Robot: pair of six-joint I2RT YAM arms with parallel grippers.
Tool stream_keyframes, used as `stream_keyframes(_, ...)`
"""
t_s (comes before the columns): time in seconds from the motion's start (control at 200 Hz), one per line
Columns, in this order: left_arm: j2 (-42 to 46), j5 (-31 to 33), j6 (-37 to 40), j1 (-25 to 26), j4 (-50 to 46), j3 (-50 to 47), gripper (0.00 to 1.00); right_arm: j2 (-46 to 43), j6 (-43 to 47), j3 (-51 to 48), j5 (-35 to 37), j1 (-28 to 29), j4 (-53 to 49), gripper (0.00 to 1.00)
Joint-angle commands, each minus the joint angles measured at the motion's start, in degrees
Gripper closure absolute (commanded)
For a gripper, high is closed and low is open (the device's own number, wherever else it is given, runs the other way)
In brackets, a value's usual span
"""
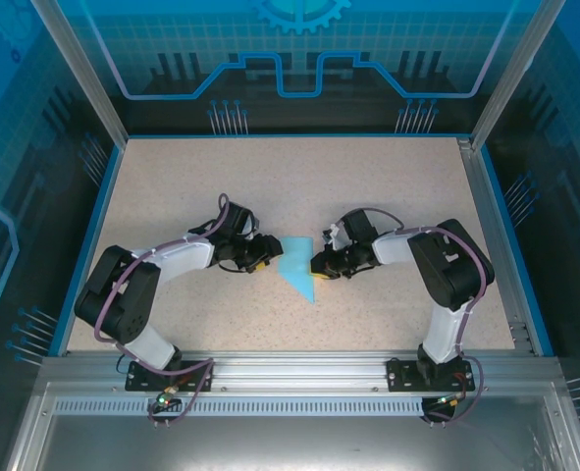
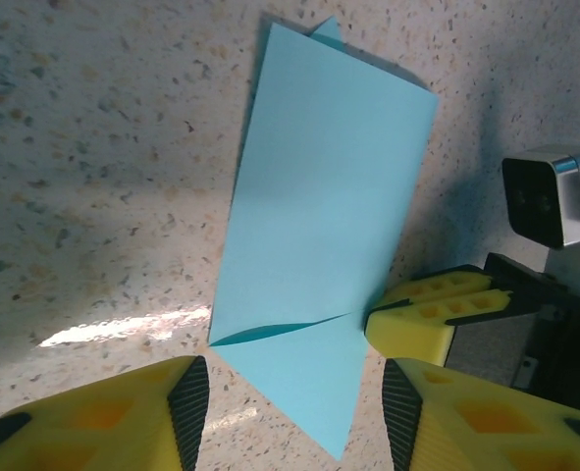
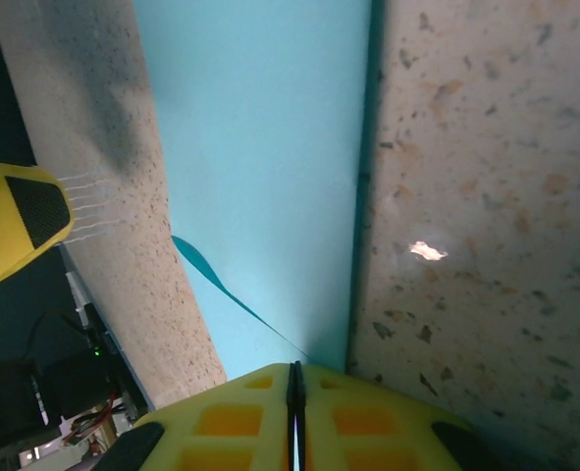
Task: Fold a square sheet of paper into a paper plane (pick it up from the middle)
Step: Rotate the paper at the center of the table, then fold the wing for the fifth time at the center of the table.
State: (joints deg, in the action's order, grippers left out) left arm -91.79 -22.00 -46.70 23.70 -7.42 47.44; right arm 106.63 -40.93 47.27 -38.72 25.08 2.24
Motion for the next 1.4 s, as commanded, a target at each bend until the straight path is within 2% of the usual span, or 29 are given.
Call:
stream_keyframes(0.0,-0.4,-1.7,-1.7,0.7,1.2,-0.6,0.47,2.7,-0.7,-2.9,3.0,-1.2,-2.1,0.87)
stream_keyframes(0.14,-0.7,-0.6,-1.5,0.7,0.3,0.4,0.47,-2.7,1.0,-1.0,4.0,-0.5,-5.9,0.79)
stream_keyframes(0.27,-1.0,-0.4,-0.7,0.7,-0.9,1.2,0.47,-7.5,4.2,2.7,9.7,0.4,-13.6,0.67)
stream_keyframes(0.355,-1.1,-0.3,-0.5,0.9,-0.9,1.3,0.47,-7.4,5.5,5.2,12.2,0.8,-16.5,0.61)
stream_keyframes(0.555,-0.3,0.3,0.1,0.9,-1.6,1.2,0.47,-4.1,4.5,7.4,9.7,3.1,-14.4,0.60)
stream_keyframes(0.955,0.6,1.2,1.2,0.9,-2.9,1.0,0.47,-2.9,3.7,8.0,12.9,4.4,-16.0,0.57)
stream_keyframes(1.175,0.5,1.2,1.0,0.9,-2.7,1.1,0.47,-0.9,2.9,7.6,6.8,4.9,-11.9,0.58)
stream_keyframes(1.396,0.7,1.0,1.3,0.9,-3.2,1.4,0.47,0.3,2.8,7.5,5.7,4.9,-10.6,0.61)
